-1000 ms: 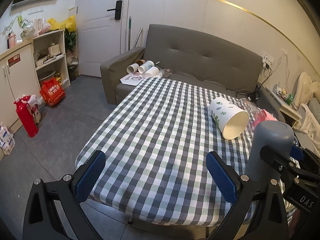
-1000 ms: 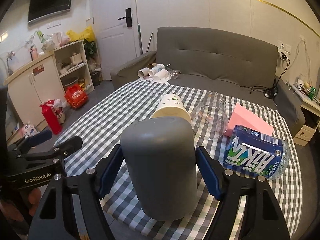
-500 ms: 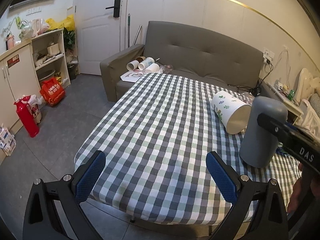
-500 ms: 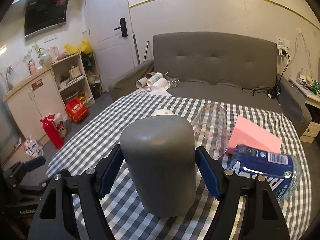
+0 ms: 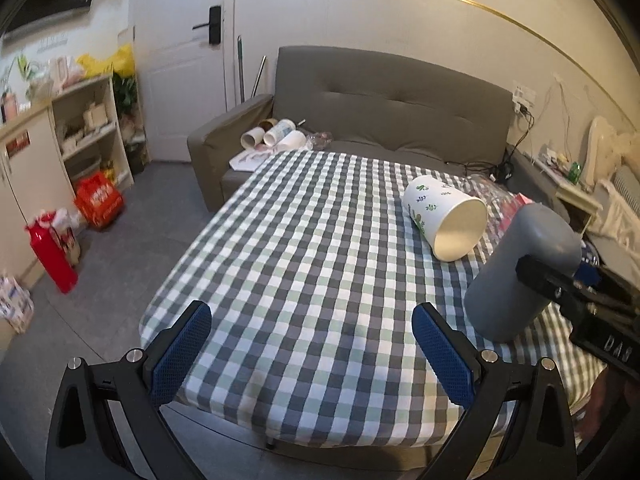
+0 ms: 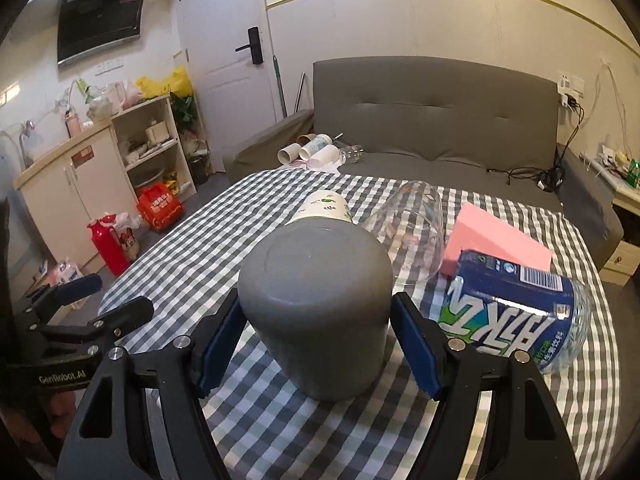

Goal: Flip cup upside down
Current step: 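Lower the grey cup rim-down onto the table and open the right tool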

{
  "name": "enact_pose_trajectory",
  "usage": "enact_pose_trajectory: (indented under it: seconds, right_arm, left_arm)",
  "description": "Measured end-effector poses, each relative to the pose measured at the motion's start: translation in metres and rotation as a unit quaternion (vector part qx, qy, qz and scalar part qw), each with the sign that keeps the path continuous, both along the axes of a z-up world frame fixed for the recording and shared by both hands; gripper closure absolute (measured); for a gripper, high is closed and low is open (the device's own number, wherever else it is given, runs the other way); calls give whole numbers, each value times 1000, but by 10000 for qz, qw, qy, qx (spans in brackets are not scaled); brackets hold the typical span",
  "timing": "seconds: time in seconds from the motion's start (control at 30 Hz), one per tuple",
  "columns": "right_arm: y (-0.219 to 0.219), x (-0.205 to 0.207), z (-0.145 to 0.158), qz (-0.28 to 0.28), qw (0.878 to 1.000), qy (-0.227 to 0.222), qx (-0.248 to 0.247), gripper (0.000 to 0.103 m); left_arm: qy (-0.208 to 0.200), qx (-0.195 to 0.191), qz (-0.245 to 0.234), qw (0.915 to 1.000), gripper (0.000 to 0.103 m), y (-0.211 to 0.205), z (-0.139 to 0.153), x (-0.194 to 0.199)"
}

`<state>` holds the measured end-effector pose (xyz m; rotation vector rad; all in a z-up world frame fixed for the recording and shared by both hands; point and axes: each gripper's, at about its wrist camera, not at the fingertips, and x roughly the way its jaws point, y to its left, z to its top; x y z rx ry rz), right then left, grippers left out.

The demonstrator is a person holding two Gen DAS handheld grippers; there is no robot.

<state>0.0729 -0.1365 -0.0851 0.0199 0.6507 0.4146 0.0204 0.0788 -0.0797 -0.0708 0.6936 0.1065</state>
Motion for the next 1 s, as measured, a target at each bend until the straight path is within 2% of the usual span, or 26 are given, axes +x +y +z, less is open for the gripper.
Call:
enact_pose_trajectory:
  seconds: [0.63, 1.0]
  right_arm:
    - [-5, 3, 5, -83, 10000, -21, 8, 30]
    - [-25, -10, 28, -142, 9995, -222, 163, 30]
  left_arm:
    - [7, 242, -110, 9996, 0, -14, 7, -4]
    - [-138, 543, -208, 9982, 0, -32, 20, -10]
